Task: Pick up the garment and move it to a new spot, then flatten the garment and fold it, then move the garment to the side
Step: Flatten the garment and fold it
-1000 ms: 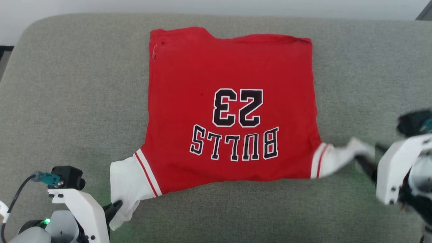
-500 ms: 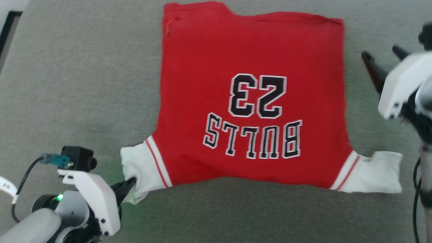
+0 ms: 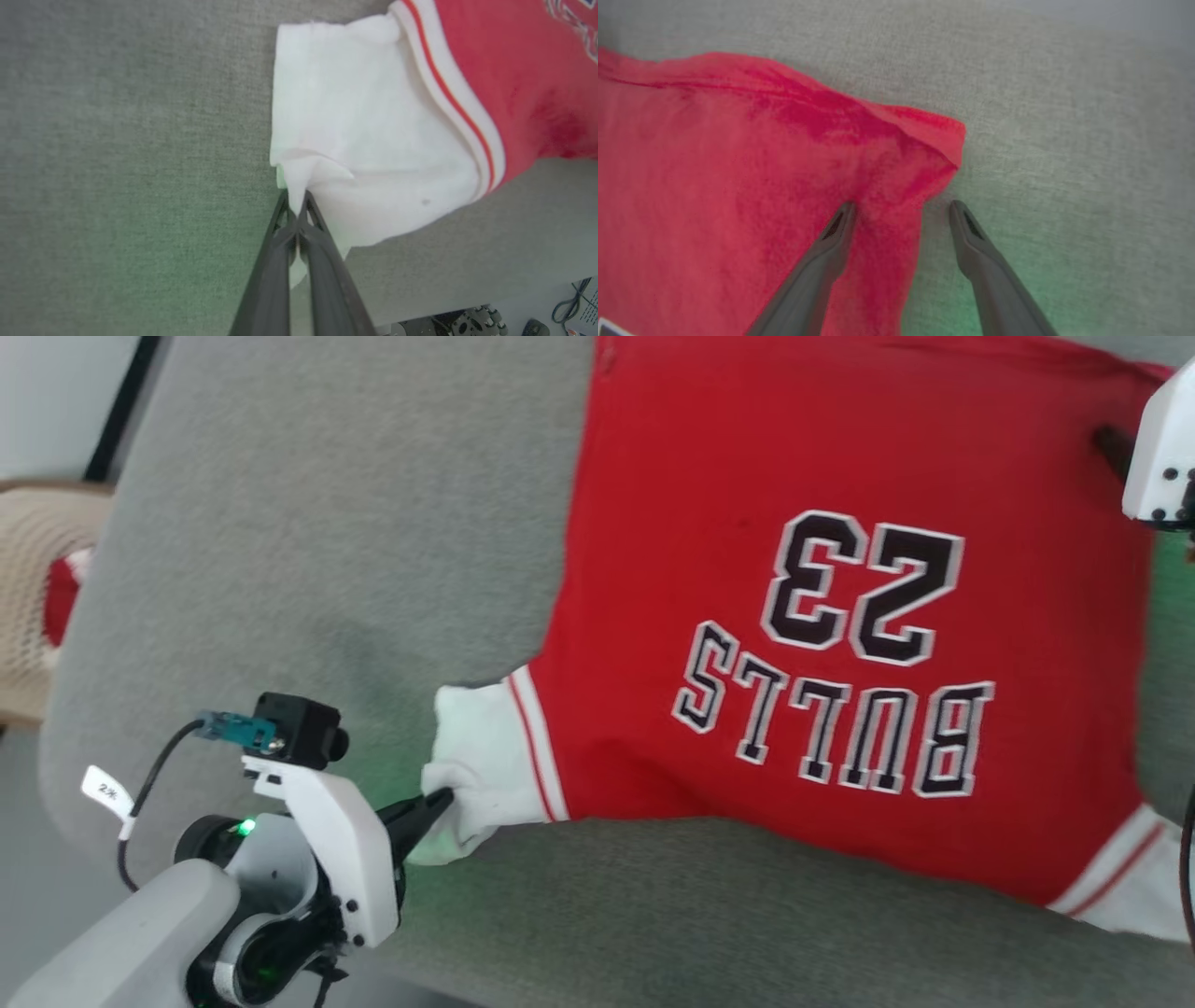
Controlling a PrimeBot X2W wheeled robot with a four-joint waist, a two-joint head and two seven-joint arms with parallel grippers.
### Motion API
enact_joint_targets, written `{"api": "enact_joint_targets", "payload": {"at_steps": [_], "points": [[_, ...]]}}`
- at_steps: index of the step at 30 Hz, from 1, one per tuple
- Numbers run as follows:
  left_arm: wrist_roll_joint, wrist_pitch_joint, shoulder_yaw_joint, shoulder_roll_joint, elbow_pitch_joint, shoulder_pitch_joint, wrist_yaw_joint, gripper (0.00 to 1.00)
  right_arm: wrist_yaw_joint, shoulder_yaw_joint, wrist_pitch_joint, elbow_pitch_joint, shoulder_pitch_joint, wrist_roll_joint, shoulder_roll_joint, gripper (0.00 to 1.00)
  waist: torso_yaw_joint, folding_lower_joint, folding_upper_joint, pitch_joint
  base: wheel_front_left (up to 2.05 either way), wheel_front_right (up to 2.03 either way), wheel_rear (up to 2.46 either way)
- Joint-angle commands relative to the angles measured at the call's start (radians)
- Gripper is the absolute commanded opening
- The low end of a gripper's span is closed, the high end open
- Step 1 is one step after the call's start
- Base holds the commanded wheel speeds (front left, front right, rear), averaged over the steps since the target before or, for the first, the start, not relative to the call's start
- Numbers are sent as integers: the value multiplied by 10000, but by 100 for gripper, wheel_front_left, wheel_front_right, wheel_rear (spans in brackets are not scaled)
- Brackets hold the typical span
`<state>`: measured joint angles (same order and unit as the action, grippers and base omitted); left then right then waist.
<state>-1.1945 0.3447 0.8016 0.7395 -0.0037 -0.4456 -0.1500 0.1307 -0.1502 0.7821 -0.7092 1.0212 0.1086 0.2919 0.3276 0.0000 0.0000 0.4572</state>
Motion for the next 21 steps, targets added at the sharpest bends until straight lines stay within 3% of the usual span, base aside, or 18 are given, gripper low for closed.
{"api": "enact_joint_targets", "payload": {"at_steps": [1,7,8,9,15,21], "points": [[48,24,35,-108,154,-159,107,0,0,-174,281,-492,237,-258,-14,100,359,0,0,274,0,0,0],[-43,-66,100,-423,709,-281,393,0,-3,-713,2089,-2643,218,-1371,1,99,612,0,0,358,0,0,0],[-64,-95,86,-458,778,-285,421,0,-3,-690,2381,-2851,158,-1497,-31,35,606,0,0,360,0,0,0],[-82,-101,74,-468,851,-279,433,0,-3,-786,2459,-2914,176,-1577,5,0,579,0,0,363,0,0,0],[-209,-270,-128,-346,1125,-199,448,0,-4,-531,2106,-2540,336,-2051,-70,0,60,0,0,183,0,0,0],[-320,-418,-414,-22,1125,6,208,0,-3,716,1604,-1755,-75,-901,-496,0,-881,0,0,-187,0,0,0]]}}
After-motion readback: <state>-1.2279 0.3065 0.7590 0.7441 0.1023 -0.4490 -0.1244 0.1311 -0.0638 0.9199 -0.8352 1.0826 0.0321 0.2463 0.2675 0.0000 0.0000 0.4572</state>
